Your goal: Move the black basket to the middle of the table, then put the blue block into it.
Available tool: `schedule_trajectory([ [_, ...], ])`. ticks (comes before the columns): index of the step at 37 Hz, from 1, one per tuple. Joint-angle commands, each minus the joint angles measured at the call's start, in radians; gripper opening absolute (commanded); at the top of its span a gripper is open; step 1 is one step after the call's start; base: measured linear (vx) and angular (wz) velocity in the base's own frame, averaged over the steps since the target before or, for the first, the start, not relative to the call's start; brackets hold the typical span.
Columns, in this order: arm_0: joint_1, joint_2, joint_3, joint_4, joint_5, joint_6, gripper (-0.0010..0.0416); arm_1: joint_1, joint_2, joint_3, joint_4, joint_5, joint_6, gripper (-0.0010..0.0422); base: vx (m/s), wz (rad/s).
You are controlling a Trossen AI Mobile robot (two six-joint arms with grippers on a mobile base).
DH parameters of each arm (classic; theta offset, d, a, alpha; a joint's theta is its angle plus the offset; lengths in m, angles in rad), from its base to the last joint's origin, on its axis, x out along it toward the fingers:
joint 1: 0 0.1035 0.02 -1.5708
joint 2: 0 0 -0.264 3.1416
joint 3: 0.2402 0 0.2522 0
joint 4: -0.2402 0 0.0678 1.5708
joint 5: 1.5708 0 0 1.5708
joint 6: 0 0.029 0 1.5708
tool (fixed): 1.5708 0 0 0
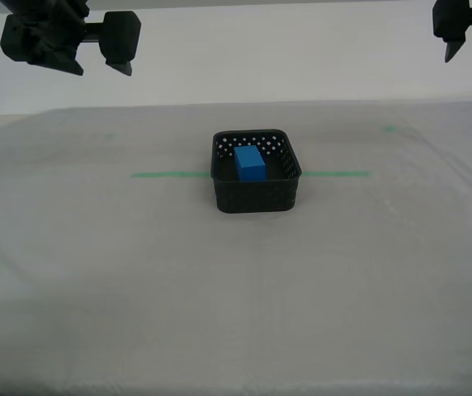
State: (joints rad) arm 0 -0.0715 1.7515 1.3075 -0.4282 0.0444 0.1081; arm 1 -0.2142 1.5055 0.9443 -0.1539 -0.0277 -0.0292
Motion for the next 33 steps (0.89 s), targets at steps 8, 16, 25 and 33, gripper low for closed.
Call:
schedule_trajectory([
  [8, 0.0, -0.001, 0.001, 0.002, 0.001, 0.0, 0.0394, -0.001, -0.001, 0.001, 0.002, 0.002, 0.003, 0.0396, 0.0, 0.0],
  [16, 0.0, -0.001, 0.001, 0.002, 0.001, 0.0, 0.0394, 0.0, 0.0, 0.001, 0.002, 0.002, 0.003, 0.0396, 0.0, 0.0],
  [25, 0.0, -0.001, 0.001, 0.002, 0.001, 0.0, 0.0394, -0.001, -0.001, 0.001, 0.002, 0.002, 0.003, 0.0396, 0.0, 0.0],
  [33, 0.0, -0.001, 0.001, 0.002, 0.001, 0.0, 0.0394, -0.001, -0.001, 0.001, 0.002, 0.002, 0.003, 0.0396, 0.0, 0.0],
])
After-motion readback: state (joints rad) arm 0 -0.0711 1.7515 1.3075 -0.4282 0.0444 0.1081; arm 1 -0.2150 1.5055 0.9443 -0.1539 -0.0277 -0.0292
